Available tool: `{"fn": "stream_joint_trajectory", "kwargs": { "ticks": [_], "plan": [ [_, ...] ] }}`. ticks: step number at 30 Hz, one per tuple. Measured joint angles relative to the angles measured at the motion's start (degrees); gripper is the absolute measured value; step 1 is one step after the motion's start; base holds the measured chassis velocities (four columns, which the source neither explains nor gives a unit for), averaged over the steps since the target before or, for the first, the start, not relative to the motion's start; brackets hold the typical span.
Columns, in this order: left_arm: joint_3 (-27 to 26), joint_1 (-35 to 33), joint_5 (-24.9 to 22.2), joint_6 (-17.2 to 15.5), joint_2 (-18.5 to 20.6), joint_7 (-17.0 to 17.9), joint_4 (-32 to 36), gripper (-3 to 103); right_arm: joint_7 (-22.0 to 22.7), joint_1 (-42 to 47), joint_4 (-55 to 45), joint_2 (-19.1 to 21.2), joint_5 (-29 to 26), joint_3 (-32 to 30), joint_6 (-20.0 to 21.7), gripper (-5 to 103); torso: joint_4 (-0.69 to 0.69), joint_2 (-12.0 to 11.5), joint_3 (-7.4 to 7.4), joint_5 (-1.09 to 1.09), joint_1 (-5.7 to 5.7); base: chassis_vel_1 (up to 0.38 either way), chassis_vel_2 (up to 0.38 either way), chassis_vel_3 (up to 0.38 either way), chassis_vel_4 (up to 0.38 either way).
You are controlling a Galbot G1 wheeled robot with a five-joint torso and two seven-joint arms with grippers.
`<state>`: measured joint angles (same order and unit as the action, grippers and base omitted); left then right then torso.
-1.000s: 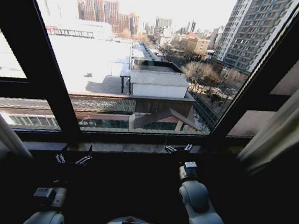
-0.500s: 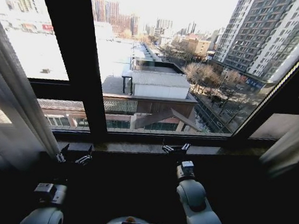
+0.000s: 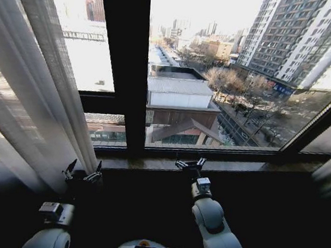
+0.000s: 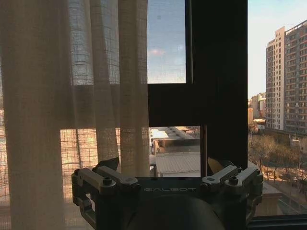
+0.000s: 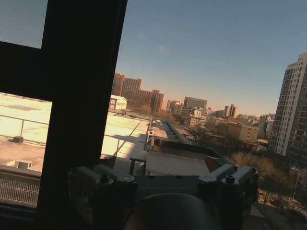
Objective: Open the curtains by pulling them apart, changing their state from closed to fully open.
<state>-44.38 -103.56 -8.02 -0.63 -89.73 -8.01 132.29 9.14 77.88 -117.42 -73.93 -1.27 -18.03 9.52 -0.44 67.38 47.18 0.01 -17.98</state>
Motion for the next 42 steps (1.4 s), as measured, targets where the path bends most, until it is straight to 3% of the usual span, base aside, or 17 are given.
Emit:
{"fn": "stream_joint_trajectory", "kwargs": {
  "ticks": [2, 18, 23, 31, 42],
  "plan": [
    [-0.1, 0.5, 0.0, 0.0, 0.1, 0.1, -0.3, 100, -0.1, -0.5, 1.3, 0.0, -0.1, 0.1, -3.0, 100, 0.00, 0.0, 0.00, 0.02, 0.00, 0.348, 0.331, -0.345, -0.324],
    [1.0, 3.4, 1.5, -1.1, 1.0, 0.7, -1.4, 100, -0.4, -0.8, 1.5, -0.1, -1.3, -0.2, -3.7, 100, -0.01, 0.0, 0.01, 0.04, -0.01, 0.083, 0.077, -0.079, -0.088],
    [1.9, 8.7, 2.1, -4.3, 3.0, 1.6, -2.6, 100, -0.4, -1.1, 1.5, 0.1, -1.5, -0.3, -3.7, 100, -0.01, 0.0, 0.00, 0.02, 0.00, -0.002, -0.031, 0.012, 0.019],
    [3.4, 15.4, 1.9, -9.7, 9.8, 2.5, -5.0, 100, -0.5, -1.2, 1.8, 0.4, -1.9, -1.0, -3.9, 100, 0.00, 0.0, 0.01, 0.00, -0.02, 0.000, 0.000, 0.000, 0.000],
    [8.6, 21.8, 1.9, -10.6, 13.1, 4.9, -12.0, 100, -0.5, -1.4, 3.5, 0.4, -2.6, -2.3, -4.7, 100, 0.00, 0.0, 0.01, 0.00, -0.01, 0.000, 0.000, 0.000, 0.000]
  ]
}}
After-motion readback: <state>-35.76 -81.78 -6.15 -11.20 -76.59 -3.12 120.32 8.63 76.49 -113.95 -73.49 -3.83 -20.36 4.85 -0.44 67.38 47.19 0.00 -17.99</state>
